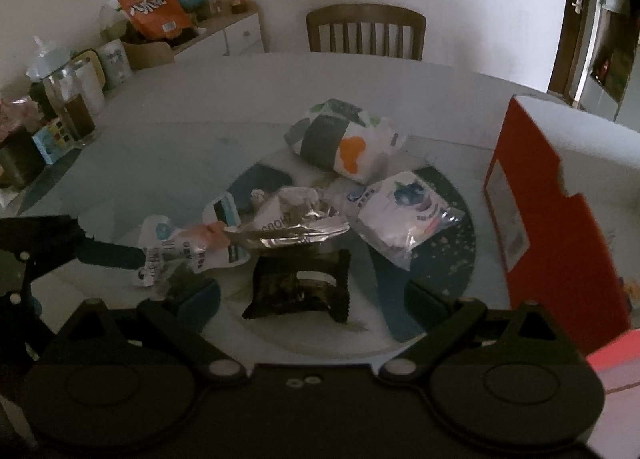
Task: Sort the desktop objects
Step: 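Move both open tools back over the packets on the table, then grasp the black labeled packet with the right tool while the left tool grasps the dark wrapped snack, then carry the black packet in the right tool and wrapped snack in the left tool over the box, then lower both tools into the box and open them to release both items, then raise both open tools out of the box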
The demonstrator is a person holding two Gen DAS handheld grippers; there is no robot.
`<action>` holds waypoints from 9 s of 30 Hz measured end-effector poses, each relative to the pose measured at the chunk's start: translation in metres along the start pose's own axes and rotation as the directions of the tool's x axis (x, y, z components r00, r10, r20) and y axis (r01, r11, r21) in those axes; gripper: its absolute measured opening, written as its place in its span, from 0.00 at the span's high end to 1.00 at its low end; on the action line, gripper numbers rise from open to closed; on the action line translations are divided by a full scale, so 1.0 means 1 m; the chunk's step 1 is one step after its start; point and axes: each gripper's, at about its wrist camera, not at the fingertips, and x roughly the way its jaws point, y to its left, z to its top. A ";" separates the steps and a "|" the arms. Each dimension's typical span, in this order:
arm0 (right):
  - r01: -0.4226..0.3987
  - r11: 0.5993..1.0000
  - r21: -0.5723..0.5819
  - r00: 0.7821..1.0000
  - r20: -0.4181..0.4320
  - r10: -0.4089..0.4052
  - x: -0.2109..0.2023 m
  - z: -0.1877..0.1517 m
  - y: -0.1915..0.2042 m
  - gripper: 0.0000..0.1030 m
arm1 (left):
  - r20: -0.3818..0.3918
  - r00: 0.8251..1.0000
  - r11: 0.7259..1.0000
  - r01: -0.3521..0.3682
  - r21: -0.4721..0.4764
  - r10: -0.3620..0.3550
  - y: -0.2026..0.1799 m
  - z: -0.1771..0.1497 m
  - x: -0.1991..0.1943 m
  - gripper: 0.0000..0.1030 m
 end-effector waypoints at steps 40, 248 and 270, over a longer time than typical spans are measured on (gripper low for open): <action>0.024 1.000 0.013 0.999 -0.037 -0.024 0.036 -0.004 0.012 0.47 | 0.026 0.998 0.997 -0.066 0.047 0.064 -0.003 -0.006 0.017 0.59; -0.029 0.999 0.025 1.000 -0.005 0.029 -0.086 0.033 -0.272 0.10 | -0.170 0.985 0.994 0.045 0.100 -0.027 -0.223 0.199 0.113 0.21; 0.019 0.989 0.145 0.996 0.087 -0.032 -0.122 0.027 -0.182 0.07 | -0.061 0.993 0.987 0.112 0.112 -0.106 -0.167 0.156 0.044 0.01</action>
